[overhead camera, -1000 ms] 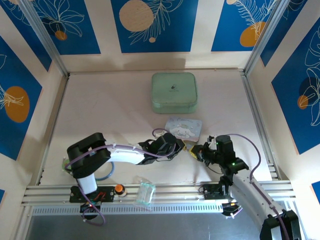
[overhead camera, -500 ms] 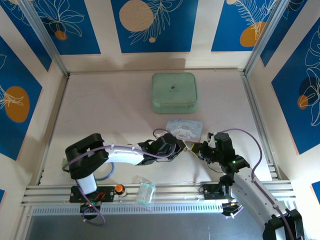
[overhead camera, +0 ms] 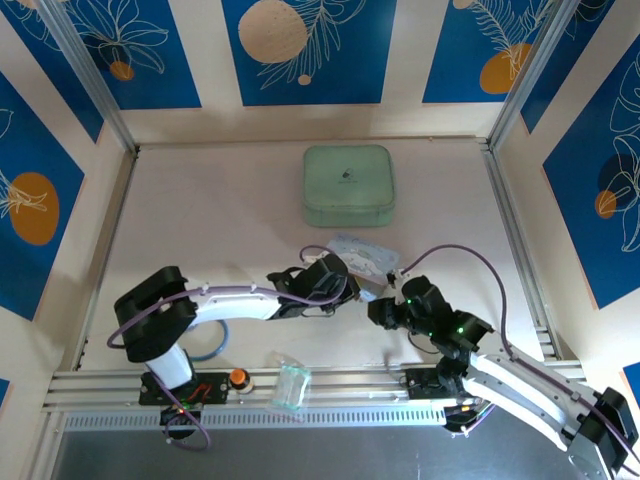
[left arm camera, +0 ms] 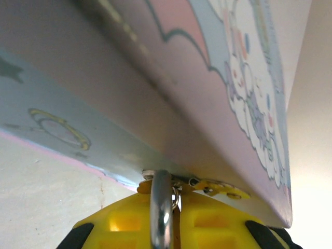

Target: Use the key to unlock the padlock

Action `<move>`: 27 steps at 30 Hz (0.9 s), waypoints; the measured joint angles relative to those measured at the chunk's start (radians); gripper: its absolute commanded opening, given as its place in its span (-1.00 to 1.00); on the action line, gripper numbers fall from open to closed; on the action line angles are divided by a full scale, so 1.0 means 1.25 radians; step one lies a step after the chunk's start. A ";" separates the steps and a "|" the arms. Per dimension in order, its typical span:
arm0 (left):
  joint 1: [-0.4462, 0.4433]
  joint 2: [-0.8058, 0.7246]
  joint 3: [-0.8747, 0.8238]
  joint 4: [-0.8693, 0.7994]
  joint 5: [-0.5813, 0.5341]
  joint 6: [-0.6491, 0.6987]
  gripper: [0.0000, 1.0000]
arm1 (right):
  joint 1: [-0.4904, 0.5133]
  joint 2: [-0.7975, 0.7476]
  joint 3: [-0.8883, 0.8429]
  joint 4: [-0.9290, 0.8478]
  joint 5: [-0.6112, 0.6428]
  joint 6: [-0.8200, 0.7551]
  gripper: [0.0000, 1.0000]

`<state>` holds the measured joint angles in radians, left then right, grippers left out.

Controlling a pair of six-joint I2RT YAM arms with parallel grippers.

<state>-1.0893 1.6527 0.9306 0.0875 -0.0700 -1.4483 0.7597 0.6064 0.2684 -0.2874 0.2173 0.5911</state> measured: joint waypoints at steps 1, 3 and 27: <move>0.003 -0.005 0.002 -0.006 0.006 0.008 -1.00 | 0.021 0.002 -0.001 0.013 0.021 -0.020 -0.34; 0.008 -0.007 0.007 -0.019 0.015 0.016 -1.00 | 0.056 0.003 -0.002 0.043 0.054 -0.053 -0.35; 0.030 -0.007 -0.037 0.032 0.078 -0.010 -1.00 | 0.208 0.116 0.000 0.173 0.210 -0.213 -0.43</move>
<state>-1.0519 1.6436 0.8848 0.1280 0.0277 -1.4605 1.0199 0.7509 0.2684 -0.0708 0.4801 0.3244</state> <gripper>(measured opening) 0.113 0.285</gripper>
